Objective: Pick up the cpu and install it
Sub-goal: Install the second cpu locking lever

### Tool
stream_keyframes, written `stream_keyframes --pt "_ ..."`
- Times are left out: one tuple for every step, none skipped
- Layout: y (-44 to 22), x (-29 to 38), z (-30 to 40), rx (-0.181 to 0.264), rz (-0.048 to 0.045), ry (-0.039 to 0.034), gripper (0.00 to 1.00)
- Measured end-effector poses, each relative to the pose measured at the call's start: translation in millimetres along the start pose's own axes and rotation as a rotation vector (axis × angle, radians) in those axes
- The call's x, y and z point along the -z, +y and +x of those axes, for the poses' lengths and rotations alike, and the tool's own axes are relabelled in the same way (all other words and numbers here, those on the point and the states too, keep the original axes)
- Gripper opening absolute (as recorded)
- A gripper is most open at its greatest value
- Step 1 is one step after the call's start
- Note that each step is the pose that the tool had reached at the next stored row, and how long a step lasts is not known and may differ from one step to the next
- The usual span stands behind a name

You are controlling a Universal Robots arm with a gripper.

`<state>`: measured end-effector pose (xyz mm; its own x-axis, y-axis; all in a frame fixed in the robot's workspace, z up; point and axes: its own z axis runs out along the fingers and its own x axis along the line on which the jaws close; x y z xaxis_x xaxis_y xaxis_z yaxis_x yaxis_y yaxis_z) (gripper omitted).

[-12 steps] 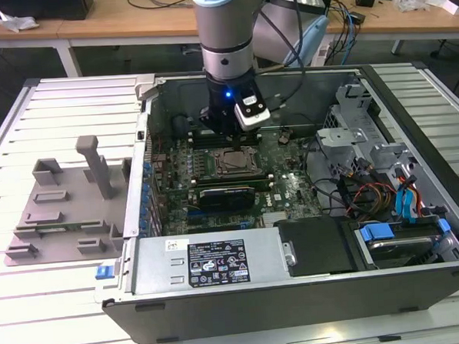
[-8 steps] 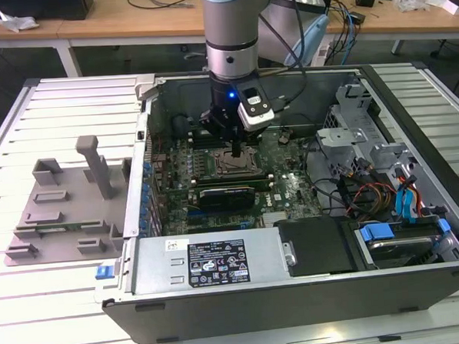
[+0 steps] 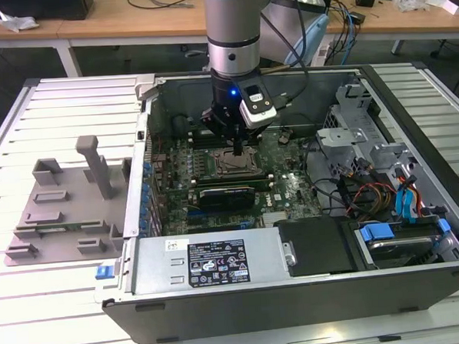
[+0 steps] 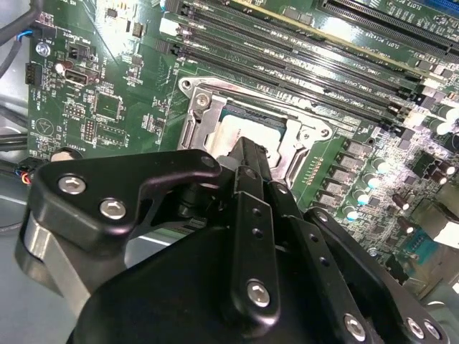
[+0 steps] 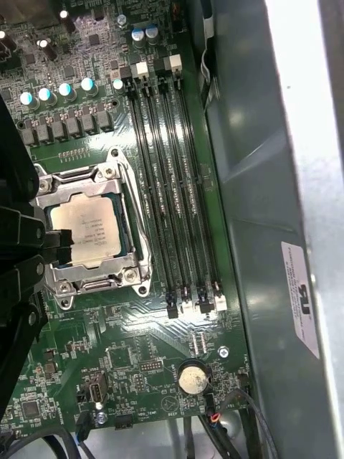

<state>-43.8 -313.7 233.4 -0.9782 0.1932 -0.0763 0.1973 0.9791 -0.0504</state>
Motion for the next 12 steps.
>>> stream_keyframes --pt "0.0 0.0 0.0 0.000 0.0000 -0.0001 0.11" --pt "0.0 0.0 0.0 0.000 0.0000 -0.0001 0.11" --pt "0.0 0.0 0.0 0.000 0.0000 0.0000 0.11" --pt "0.0 0.0 0.0 0.000 0.0000 0.0000 0.11" --pt "0.0 0.0 0.0 0.000 -0.0001 -0.0001 0.11" --pt "0.0 0.0 0.0 0.000 -0.0001 -0.0001 0.11" --pt "0.0 0.0 0.0 0.001 -0.0001 -0.0001 0.11" --pt "0.0 0.0 0.0 0.001 -0.0001 -0.0001 0.11" --pt "0.0 0.0 0.0 0.001 -0.0001 -0.0001 0.11" --pt "0.0 0.0 0.0 0.001 -0.0001 -0.0001 0.11" --pt "0.0 0.0 0.0 0.001 0.0000 -0.0001 0.11" --pt "0.0 0.1 0.0 0.001 -0.0001 -0.0001 0.11"
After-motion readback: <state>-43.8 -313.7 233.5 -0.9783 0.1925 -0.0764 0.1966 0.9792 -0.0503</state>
